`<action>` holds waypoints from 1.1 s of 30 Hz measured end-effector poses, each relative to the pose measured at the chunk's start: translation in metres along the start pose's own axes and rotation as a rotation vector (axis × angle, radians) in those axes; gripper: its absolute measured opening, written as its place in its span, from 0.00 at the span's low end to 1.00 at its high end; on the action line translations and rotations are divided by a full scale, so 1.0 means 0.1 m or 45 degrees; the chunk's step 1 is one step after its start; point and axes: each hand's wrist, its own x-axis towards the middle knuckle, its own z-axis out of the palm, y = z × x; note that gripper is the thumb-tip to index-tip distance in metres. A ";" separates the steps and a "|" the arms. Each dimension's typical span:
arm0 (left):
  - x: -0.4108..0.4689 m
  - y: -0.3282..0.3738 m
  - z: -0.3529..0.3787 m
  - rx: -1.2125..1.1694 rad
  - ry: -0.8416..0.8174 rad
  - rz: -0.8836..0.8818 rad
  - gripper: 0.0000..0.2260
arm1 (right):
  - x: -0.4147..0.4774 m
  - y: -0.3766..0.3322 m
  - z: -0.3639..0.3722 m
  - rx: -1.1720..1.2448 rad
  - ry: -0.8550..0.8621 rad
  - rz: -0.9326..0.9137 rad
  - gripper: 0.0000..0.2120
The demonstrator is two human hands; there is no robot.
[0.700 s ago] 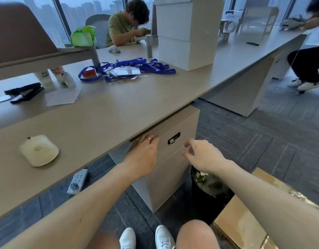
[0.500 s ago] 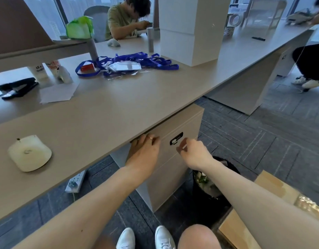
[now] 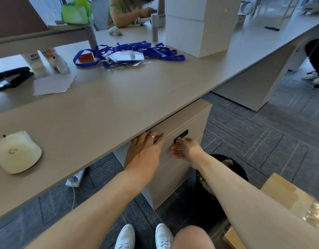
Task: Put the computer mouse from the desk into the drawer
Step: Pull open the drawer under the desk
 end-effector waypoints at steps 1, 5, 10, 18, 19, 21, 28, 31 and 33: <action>0.00 0.00 0.00 0.011 0.005 -0.002 0.35 | -0.02 0.00 -0.02 -0.015 -0.013 -0.016 0.07; -0.01 0.01 0.00 0.029 0.001 -0.008 0.35 | -0.04 0.05 -0.02 0.016 0.011 -0.071 0.06; -0.01 0.00 0.01 0.056 0.010 -0.009 0.34 | -0.20 0.25 -0.23 0.015 0.116 -0.138 0.09; -0.01 0.04 -0.04 0.136 -0.078 -0.024 0.37 | -0.76 0.51 -0.88 -0.032 0.145 -0.087 0.11; -0.01 0.04 -0.05 0.156 -0.092 -0.028 0.37 | -0.82 0.55 -0.95 -0.037 0.151 -0.081 0.11; -0.02 0.05 -0.04 0.193 -0.123 -0.037 0.37 | -0.94 0.61 -1.09 -0.072 0.171 -0.074 0.12; -0.08 0.12 -0.01 0.233 -0.194 -0.083 0.37 | -1.26 0.80 -1.42 -0.141 0.250 -0.051 0.13; -0.11 0.15 -0.03 0.225 -0.211 -0.099 0.37 | -1.33 0.81 -1.49 -0.142 0.264 -0.038 0.13; -0.11 0.17 -0.04 0.220 -0.220 -0.107 0.36 | -1.35 0.81 -1.48 -0.130 0.270 -0.031 0.13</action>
